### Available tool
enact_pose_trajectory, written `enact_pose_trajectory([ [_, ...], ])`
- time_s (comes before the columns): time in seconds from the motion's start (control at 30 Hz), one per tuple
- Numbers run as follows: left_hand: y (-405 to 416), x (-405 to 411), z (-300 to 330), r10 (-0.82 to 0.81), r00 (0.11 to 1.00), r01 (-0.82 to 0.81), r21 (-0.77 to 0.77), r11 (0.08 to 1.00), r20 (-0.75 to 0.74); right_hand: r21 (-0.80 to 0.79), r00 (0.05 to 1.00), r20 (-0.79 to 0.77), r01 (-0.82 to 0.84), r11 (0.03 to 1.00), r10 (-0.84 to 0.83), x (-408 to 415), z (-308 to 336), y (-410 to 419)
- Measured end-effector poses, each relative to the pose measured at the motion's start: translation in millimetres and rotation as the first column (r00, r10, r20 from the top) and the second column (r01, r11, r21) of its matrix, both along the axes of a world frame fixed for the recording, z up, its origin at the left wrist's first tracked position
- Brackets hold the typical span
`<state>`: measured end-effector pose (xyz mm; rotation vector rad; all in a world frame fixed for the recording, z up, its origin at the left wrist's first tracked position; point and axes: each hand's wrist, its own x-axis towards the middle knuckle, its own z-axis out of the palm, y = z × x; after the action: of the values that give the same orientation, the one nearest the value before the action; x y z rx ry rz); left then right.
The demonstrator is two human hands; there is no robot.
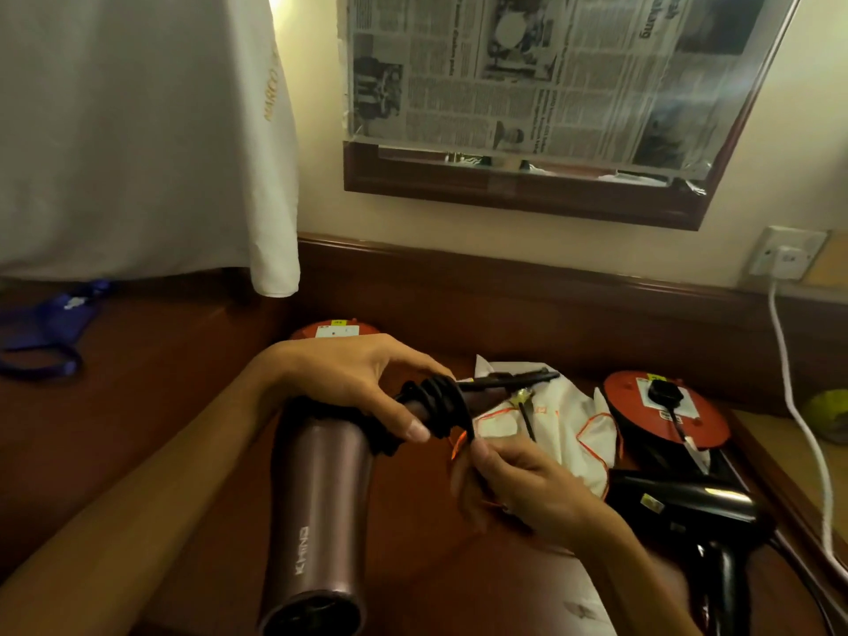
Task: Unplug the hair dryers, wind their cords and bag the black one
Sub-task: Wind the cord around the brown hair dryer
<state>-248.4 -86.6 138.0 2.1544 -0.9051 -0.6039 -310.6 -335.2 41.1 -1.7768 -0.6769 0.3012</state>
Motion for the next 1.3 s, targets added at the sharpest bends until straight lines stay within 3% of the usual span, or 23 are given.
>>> enact_pose_trajectory([
  [0.13,-1.5,-7.0,6.3,-0.064,0.992,0.053,-0.095,0.994,-0.111,-0.097,0.982,-0.154,-0.128,0.987,0.112,15.8,-11.3,-4.3],
  [0.2,-1.7,-11.5,13.6,-0.133,0.974,0.12,-0.078,0.99,-0.184,-0.265,0.984,-0.174,-0.075,0.961,0.028,32.6,-7.9,-8.3],
  [0.27,-9.0,-20.6,18.3,-0.199,0.96,0.217,0.076,0.973,-0.195,-0.469,0.985,-0.143,0.016,0.883,-0.094,50.2,8.8,-8.0],
  [0.33,-22.1,-26.1,14.2,-0.225,0.971,0.238,0.336,0.911,-0.077,-0.504,0.999,-0.04,-0.037,0.863,0.019,69.1,35.6,-0.8],
  [0.4,-31.6,-24.9,0.5,-0.193,0.981,0.15,0.518,0.842,0.03,-0.575,0.997,0.029,-0.047,0.817,0.077,78.4,66.2,10.9],
  [0.47,-32.3,-16.9,-13.1,-0.137,0.984,0.049,0.58,0.813,0.11,-0.627,0.989,0.022,-0.098,0.773,0.144,82.8,92.1,19.4],
  [0.53,-26.7,-4.7,-17.9,-0.06,0.986,-0.033,0.543,0.839,0.154,-0.678,0.979,-0.005,-0.155,0.719,0.205,80.1,110.5,26.1],
  [0.63,-10.7,12.7,-15.7,0.014,0.997,-0.045,0.397,0.917,0.081,-0.715,0.969,-0.018,-0.185,0.674,0.247,63.0,120.8,27.6],
  [0.73,6.6,27.8,-10.3,0.098,0.983,-0.146,0.332,0.932,0.155,-0.566,0.981,-0.053,-0.184,0.804,0.188,40.5,111.5,16.8],
  [0.8,19.1,34.5,-6.4,0.146,0.975,-0.183,0.227,0.957,0.169,-0.378,0.986,-0.089,-0.164,0.911,0.14,26.3,89.9,10.6],
  [0.9,35.7,36.3,1.5,0.202,0.979,-0.202,-0.008,0.979,0.028,-0.151,0.992,-0.106,-0.084,0.985,0.068,22.0,41.6,-3.7],
  [1.0,41.7,27.0,12.9,0.142,0.979,-0.165,-0.169,0.972,-0.143,-0.066,0.977,-0.215,0.006,0.998,-0.02,39.3,-5.4,-15.8],
  [1.1,24.1,12.0,18.3,0.006,0.995,-0.015,-0.099,0.995,-0.097,-0.065,0.963,-0.264,0.029,0.997,-0.045,58.9,-19.3,-14.1],
  [1.2,-3.1,0.0,11.3,-0.1,0.99,0.1,-0.007,0.995,-0.102,-0.344,0.964,-0.206,0.091,0.935,-0.17,74.8,-1.2,-6.2],
  [1.23,-11.9,-4.2,7.2,-0.125,0.984,0.134,0.063,0.989,-0.124,-0.447,0.965,-0.136,0.142,0.883,-0.224,83.3,7.3,-3.7],
  [1.3,-28.6,-9.1,-3.4,-0.149,0.987,0.16,0.293,0.943,-0.058,-0.519,0.989,-0.013,0.12,0.846,-0.148,99.0,26.9,3.4],
])
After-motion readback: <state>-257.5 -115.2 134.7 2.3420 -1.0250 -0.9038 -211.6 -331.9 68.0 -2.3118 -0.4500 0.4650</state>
